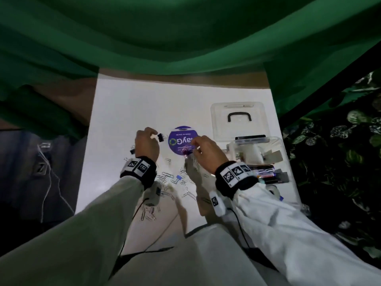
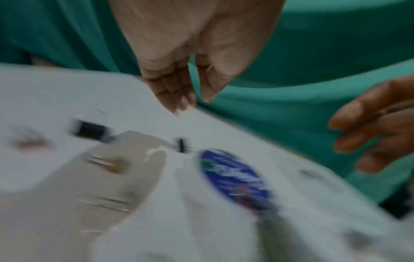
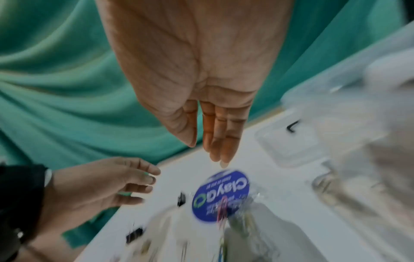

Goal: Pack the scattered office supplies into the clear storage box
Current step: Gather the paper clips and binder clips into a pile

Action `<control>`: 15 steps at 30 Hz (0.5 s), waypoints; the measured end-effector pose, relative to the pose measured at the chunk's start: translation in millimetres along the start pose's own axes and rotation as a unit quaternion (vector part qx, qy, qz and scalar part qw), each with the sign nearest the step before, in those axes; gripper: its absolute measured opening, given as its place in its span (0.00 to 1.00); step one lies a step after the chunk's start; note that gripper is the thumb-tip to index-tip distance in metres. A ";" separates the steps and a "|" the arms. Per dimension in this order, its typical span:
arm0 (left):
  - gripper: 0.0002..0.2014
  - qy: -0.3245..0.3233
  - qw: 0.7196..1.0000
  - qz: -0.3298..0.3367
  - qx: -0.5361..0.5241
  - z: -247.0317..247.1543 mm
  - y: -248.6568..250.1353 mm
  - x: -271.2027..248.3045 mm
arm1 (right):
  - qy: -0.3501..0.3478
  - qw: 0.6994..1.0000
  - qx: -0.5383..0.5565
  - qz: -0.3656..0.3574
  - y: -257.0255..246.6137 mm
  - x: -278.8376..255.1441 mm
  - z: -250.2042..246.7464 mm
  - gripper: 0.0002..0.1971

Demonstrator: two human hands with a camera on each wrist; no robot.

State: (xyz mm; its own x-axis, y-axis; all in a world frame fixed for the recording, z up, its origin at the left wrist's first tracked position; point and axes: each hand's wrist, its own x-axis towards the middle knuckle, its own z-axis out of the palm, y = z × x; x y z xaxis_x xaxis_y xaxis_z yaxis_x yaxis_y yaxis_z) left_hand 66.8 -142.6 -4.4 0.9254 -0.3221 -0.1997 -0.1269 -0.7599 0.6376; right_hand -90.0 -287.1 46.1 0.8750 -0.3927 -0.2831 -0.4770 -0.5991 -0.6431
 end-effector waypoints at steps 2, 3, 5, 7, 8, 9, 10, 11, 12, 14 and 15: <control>0.12 -0.016 0.994 -0.024 0.110 -16.6 -41.8 15.7 | -0.061 0.998 -0.030 -0.004 -12.2 23.4 28.9 0.17; 0.11 -0.037 0.989 -0.037 0.140 -23.9 -58.7 20.4 | -0.085 0.996 -0.034 -0.006 -18.0 34.5 41.6 0.18; 0.13 -0.091 0.980 -0.037 0.172 -31.8 -84.9 27.7 | -0.117 0.992 -0.040 -0.013 -28.0 56.0 64.2 0.20; 0.16 -0.135 0.972 0.004 0.194 -33.3 -97.0 27.9 | -0.128 0.990 -0.056 -0.015 -36.5 74.2 81.8 0.23; 0.15 -0.139 0.970 0.031 0.199 -32.7 -102.3 29.3 | -0.122 0.990 -0.065 -0.019 -41.6 84.3 91.3 0.24; 0.14 -0.132 0.970 0.058 0.196 -31.6 -105.7 29.5 | -0.115 0.990 -0.077 -0.020 -45.7 93.6 100.0 0.25; 0.11 -0.123 0.969 0.088 0.193 -29.8 -109.7 30.0 | -0.107 0.990 -0.091 -0.019 -49.6 101.4 107.1 0.27; 0.09 -0.116 0.968 0.111 0.195 -29.1 -112.1 28.8 | -0.103 0.989 -0.106 -0.013 -52.4 108.7 114.0 0.28; 0.08 -0.111 0.966 0.124 0.200 -28.7 -114.1 29.2 | -0.099 0.988 -0.121 -0.007 -54.3 114.8 118.7 0.29; 0.06 -0.098 0.966 0.131 0.199 -34.4 -111.4 30.8 | -0.094 0.981 -0.170 -0.002 -54.7 125.2 123.9 0.28; 0.05 -0.087 0.967 0.132 0.199 -38.8 -109.9 32.9 | -0.089 0.976 -0.201 -0.008 -53.6 129.2 125.0 0.27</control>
State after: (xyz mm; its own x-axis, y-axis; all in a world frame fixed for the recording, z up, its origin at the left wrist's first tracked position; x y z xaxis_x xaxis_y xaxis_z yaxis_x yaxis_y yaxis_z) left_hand 125.0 -47.7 -52.2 0.7722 -0.5983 -0.2140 -0.5096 -0.7843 0.3539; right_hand 59.0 -218.5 -45.0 0.8657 -0.2754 -0.4180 -0.4264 -0.8431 -0.3278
